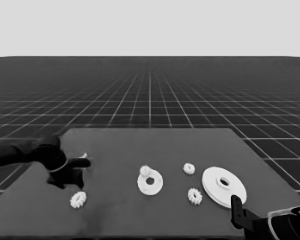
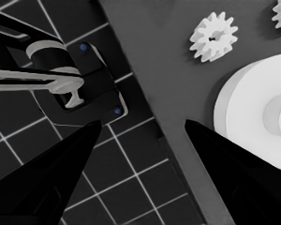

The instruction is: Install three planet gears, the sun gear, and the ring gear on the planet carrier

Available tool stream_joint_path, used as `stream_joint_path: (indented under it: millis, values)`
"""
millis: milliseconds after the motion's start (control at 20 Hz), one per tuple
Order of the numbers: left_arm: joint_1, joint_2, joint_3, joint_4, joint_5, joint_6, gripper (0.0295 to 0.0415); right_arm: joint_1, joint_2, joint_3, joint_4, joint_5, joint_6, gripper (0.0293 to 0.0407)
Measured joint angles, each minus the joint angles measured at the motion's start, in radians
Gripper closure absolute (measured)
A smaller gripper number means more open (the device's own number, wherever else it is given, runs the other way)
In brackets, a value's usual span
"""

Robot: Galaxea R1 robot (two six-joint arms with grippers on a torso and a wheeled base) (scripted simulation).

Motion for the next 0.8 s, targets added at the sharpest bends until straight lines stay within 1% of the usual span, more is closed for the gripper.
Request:
stream_joint_path:
  millis: [100, 150, 200, 250, 350, 600, 700, 800]
  values:
    - [0.0, -0.008, -0.002, -0.001, -0.003, 0.013, 0.0326, 0.0, 0.0, 0.0, 0.0, 0.0, 0.0, 0.0315]
    - [0.099, 0.009, -0.039, 0.089, -0.056, 0.024, 0.0326, 0.0, 0.0, 0.0, 0.0, 0.0, 0.0, 0.0315]
    - [0.163, 0.026, -0.074, 0.139, -0.09, 0.033, 0.0326, 0.0, 0.0, 0.0, 0.0, 0.0, 0.0, 0.0315]
    - [0.197, 0.039, -0.1, 0.165, -0.111, 0.039, 0.0326, 0.0, 0.0, 0.0, 0.0, 0.0, 0.0, 0.0315]
    - [0.226, 0.052, -0.127, 0.187, -0.131, 0.045, 0.0326, 0.0, 0.0, 0.0, 0.0, 0.0, 0.0, 0.0315]
    - [0.239, 0.059, -0.14, 0.198, -0.141, 0.049, 0.0326, 0.0, 0.0, 0.0, 0.0, 0.0, 0.0, 0.0315]
    - [0.239, 0.059, -0.141, 0.199, -0.141, 0.049, 0.0397, 0.0, 0.0, 0.0, 0.0, 0.0, 0.0, 0.0315]
    - [0.239, 0.059, -0.141, 0.199, -0.141, 0.049, 0.0398, 0.0, 0.0, 0.0, 0.0, 0.0, 0.0, 0.0315]
